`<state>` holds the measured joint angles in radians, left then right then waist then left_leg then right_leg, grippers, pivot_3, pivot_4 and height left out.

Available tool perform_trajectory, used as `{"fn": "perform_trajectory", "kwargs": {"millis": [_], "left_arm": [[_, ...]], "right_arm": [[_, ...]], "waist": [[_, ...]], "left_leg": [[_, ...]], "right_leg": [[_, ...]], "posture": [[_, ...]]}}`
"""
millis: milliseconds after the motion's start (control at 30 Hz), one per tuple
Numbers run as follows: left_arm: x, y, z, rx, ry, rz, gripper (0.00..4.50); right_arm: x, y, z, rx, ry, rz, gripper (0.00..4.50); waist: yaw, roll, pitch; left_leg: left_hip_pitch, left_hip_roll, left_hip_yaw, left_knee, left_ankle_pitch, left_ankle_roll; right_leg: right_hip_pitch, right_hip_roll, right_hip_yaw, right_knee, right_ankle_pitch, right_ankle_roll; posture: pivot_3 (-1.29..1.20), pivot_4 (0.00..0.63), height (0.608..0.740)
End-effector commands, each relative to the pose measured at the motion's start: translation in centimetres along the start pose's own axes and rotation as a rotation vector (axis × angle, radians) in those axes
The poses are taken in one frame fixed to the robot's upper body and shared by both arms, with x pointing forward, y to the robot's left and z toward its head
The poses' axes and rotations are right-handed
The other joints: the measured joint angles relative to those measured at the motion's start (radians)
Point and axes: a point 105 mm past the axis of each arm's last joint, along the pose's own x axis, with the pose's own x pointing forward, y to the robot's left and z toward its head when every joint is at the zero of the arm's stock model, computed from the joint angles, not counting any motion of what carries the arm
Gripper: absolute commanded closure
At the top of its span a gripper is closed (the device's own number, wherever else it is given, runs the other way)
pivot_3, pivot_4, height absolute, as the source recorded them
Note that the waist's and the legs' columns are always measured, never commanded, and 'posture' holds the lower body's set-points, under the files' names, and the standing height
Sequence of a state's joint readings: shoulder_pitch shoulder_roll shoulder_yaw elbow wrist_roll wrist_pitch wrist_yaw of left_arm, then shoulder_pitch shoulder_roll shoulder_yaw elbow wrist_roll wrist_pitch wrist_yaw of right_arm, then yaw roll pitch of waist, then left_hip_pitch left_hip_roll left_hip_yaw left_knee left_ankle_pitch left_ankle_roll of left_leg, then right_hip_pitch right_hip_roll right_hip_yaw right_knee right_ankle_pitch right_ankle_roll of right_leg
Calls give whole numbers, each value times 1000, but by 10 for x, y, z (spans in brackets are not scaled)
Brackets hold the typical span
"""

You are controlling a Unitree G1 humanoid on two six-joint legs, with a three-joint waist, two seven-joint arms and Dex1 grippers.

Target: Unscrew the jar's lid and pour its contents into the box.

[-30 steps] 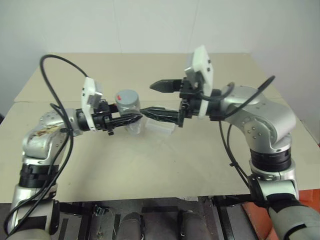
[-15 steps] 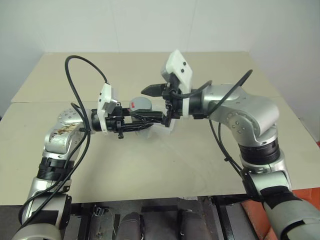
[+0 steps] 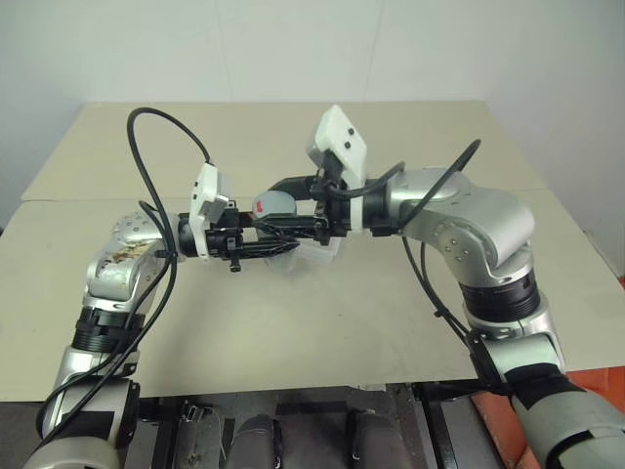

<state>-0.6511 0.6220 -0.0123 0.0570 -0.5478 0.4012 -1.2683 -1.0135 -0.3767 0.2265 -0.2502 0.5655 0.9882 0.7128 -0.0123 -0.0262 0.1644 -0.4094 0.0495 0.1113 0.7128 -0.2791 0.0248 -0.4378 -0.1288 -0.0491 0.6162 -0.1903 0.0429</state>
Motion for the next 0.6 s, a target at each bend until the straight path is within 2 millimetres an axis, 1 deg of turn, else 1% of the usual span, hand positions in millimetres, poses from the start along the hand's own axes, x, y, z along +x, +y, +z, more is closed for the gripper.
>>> {"fn": "perform_trajectory", "kwargs": {"millis": [33, 100, 200, 300, 367, 400, 533, 600], "left_arm": [[-2, -1, 7, 45, -10, -13, 2577], [-3, -2, 7, 45, -15, -24, 2577], [-8, -19, 11, 42, -74, -151, 2577], [-10, -31, 16, 38, -102, -239, 2577], [-10, -36, 16, 45, -103, -275, 2577], [-10, -37, 17, 47, -100, -290, 2577], [-10, -46, 16, 58, -77, -353, 2577], [-9, -49, 16, 63, -70, -370, 2577]], "right_arm": [[-4, 3, 19, -84, -63, -3, 1722], [-5, 3, 20, -90, -68, 1, 1722], [-9, 11, 18, -127, -101, 119, 1722], [-15, 24, 14, -175, -150, 323, 1722], [-20, 34, 12, -210, -187, 476, 1722], [-20, 36, 11, -219, -191, 527, 1722], [-11, 34, 7, -211, -193, 682, 1722], [-6, 31, 2, -219, -181, 725, 1722]], "waist": [[0, 0, 0], [0, 0, 0], [0, 0, 0], [-1, 0, 0], [0, 0, 0], [0, 0, 0], [-5, 0, 0], [-8, 0, 0]], "left_leg": [[0, 0, 0, 0, 0, 0], [0, 0, 0, 0, 0, 0], [0, 0, 0, 0, 0, 0], [0, 0, 0, 0, 0, 0], [0, 0, 0, 0, 0, 0], [0, 0, 0, 0, 0, 0], [1, 0, 0, 0, 0, 0], [1, 0, 0, 0, 0, 0]], "right_leg": [[0, 0, 0, 0, 0, 0], [0, 0, 0, 0, 0, 0], [0, 0, 0, 0, 0, 0], [0, 0, 0, -1, 0, 0], [0, 0, 0, -1, 0, 0], [0, 0, 0, -1, 0, 0], [1, 0, 0, -1, 0, 0], [0, 1, 0, 0, 0, 0]], "posture": [[0, 150, 740], [0, 150, 740], [0, 150, 740], [0, 150, 740], [0, 150, 740], [0, 150, 740], [0, 150, 740], [0, 150, 740]]}}
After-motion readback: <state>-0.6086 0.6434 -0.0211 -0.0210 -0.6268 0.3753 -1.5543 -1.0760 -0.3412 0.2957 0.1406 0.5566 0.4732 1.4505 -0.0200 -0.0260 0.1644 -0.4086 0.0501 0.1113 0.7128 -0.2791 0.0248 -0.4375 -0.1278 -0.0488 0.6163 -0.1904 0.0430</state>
